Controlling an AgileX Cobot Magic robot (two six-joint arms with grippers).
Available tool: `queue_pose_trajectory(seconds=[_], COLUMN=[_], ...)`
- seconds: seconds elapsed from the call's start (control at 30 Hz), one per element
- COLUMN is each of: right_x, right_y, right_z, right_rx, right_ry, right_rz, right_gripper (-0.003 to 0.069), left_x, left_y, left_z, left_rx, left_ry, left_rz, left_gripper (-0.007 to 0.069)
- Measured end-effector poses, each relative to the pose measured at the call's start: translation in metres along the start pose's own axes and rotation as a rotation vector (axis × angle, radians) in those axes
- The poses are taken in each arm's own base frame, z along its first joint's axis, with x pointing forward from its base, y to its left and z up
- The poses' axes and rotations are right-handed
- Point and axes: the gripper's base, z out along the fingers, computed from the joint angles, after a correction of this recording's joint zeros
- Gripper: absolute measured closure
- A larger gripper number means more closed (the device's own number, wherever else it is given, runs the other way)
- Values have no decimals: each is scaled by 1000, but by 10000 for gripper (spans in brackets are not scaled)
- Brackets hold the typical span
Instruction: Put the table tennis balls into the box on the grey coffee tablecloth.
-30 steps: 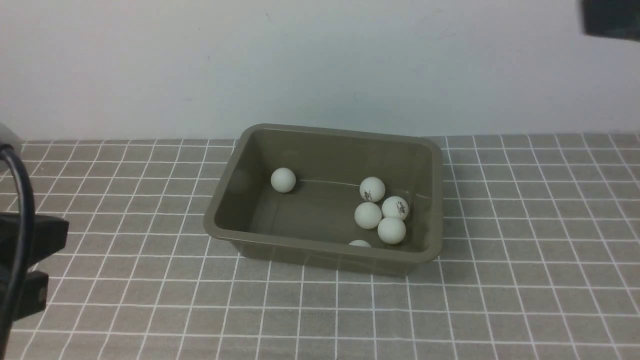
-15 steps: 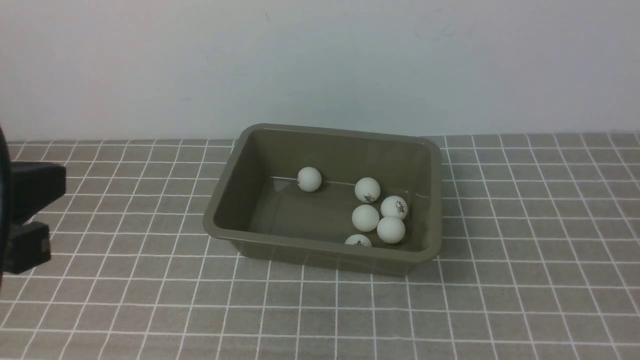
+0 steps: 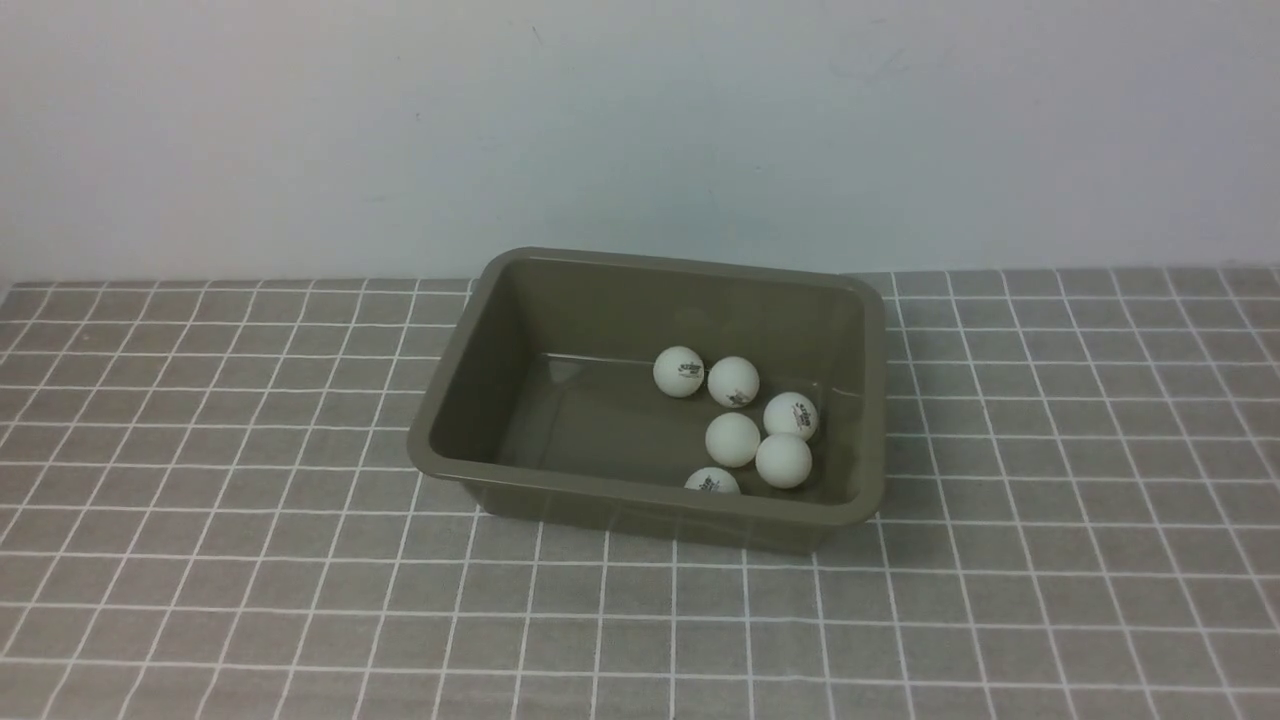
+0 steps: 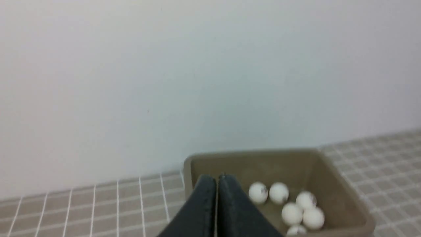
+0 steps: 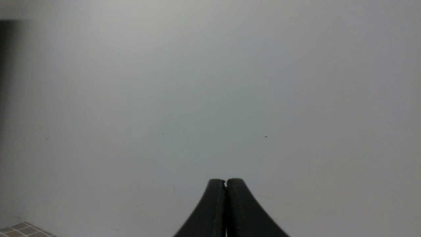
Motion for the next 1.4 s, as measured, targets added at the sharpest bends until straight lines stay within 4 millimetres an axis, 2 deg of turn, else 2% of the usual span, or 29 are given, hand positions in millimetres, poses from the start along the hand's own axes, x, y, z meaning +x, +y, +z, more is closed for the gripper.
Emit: queue_pose_trajectory(seconds=[0.1, 0.33, 0.43, 0.53, 0.6, 0.63, 0.67, 0.7, 0.73, 0.87, 0.97, 1.4], right_x=[0, 0, 0, 0, 0, 0, 0, 0, 0, 1, 1, 1], right_y=[0, 0, 0, 0, 0, 0, 0, 0, 0, 0, 0, 0], right_z=[0, 0, 0, 0, 0, 0, 0, 0, 0, 0, 0, 0], right_rx=[0, 0, 0, 0, 0, 0, 0, 0, 0, -1, 0, 0], right_ry=[0, 1, 1, 1, 1, 1, 1, 1, 1, 0, 2, 4], right_rz=[-5, -7, -7, -7, -7, -7, -7, -7, -7, -8, -8, -8], right_gripper=[671, 671, 671, 671, 671, 671, 671, 671, 671, 671, 671, 671], left_x=[0, 1, 15, 49, 94, 108, 112, 140, 157, 195, 204, 204], left_y=[-1, -1, 3, 11, 21, 23, 24, 29, 32, 37, 38, 38], left_z=[-8, -9, 0, 9, 17, 17, 18, 20, 20, 23, 22, 22], left_rx=[9, 7, -16, -75, -153, -175, -181, -218, -235, -262, -261, -261], left_ry=[-32, -35, -10, 29, 45, 38, 44, 47, 57, 161, 245, 250], left_rz=[-7, 10, 37, 71, 76, 74, 73, 71, 68, 66, 72, 74], left_gripper=[629, 629, 629, 629, 629, 629, 629, 629, 629, 629, 629, 629])
